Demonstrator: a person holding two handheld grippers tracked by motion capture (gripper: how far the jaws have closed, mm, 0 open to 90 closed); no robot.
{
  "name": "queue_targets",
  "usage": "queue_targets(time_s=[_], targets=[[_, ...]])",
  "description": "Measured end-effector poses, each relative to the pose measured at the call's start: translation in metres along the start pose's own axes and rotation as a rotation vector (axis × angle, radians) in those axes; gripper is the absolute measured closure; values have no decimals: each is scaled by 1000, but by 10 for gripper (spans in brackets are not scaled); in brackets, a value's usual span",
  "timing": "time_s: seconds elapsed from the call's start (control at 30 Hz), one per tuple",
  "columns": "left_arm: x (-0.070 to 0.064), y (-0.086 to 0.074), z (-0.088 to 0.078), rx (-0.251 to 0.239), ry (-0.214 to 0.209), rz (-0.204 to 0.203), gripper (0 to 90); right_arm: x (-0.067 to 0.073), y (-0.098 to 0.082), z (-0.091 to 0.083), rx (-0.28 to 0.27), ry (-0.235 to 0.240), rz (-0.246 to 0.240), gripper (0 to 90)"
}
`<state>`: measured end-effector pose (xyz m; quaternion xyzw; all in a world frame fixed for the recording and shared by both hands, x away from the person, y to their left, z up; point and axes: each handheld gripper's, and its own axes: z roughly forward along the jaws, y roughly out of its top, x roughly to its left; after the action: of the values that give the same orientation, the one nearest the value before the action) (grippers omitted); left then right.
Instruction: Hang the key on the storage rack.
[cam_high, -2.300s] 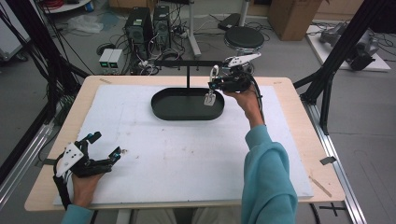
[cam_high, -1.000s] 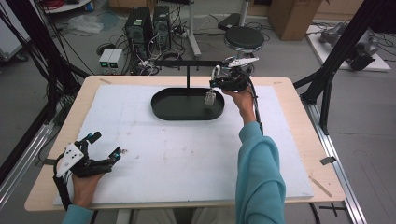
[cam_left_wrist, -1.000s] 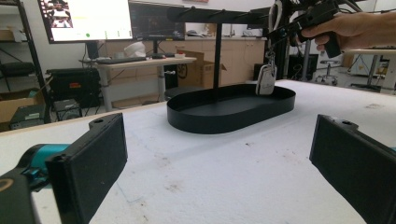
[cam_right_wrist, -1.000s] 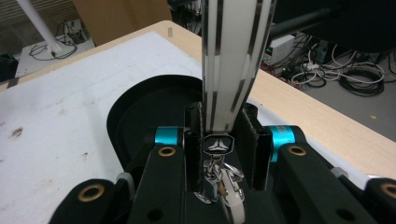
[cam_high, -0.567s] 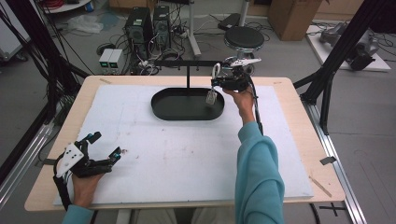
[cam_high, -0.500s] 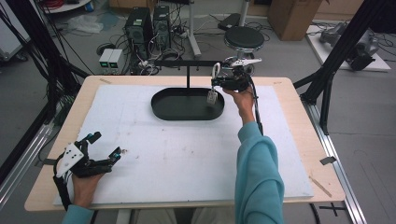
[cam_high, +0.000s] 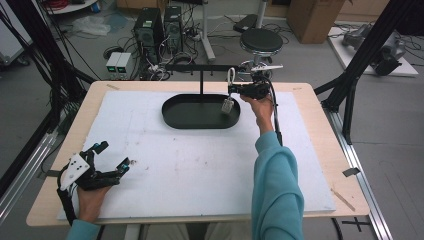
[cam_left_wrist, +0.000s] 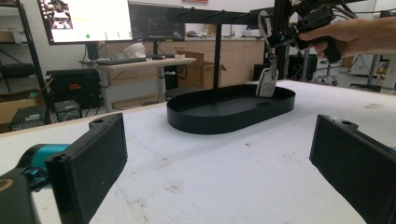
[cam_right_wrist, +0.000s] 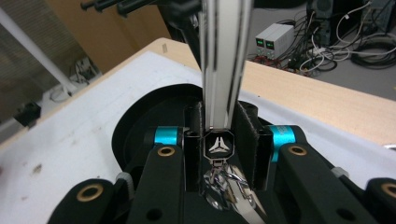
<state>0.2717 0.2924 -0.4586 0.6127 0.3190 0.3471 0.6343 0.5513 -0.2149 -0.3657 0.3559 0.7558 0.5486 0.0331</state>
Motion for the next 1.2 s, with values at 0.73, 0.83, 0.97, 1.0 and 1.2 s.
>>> queue_targets(time_s=[0.73,0.83,0.97,1.0,1.2], targets=[[0,0,0,-3,0,7,45,7,-4,3,0,-130,2,719],[0,0,0,-3,0,7,45,9,-4,2,10,-148,-11,710],[0,0,0,-2,0,9,45,10,-4,1,10,-165,-26,711],[0,0,0,-3,0,9,45,12,-4,1,18,-164,-31,712],[0,0,0,-3,1,9,45,16,-2,2,48,-209,-79,626]])
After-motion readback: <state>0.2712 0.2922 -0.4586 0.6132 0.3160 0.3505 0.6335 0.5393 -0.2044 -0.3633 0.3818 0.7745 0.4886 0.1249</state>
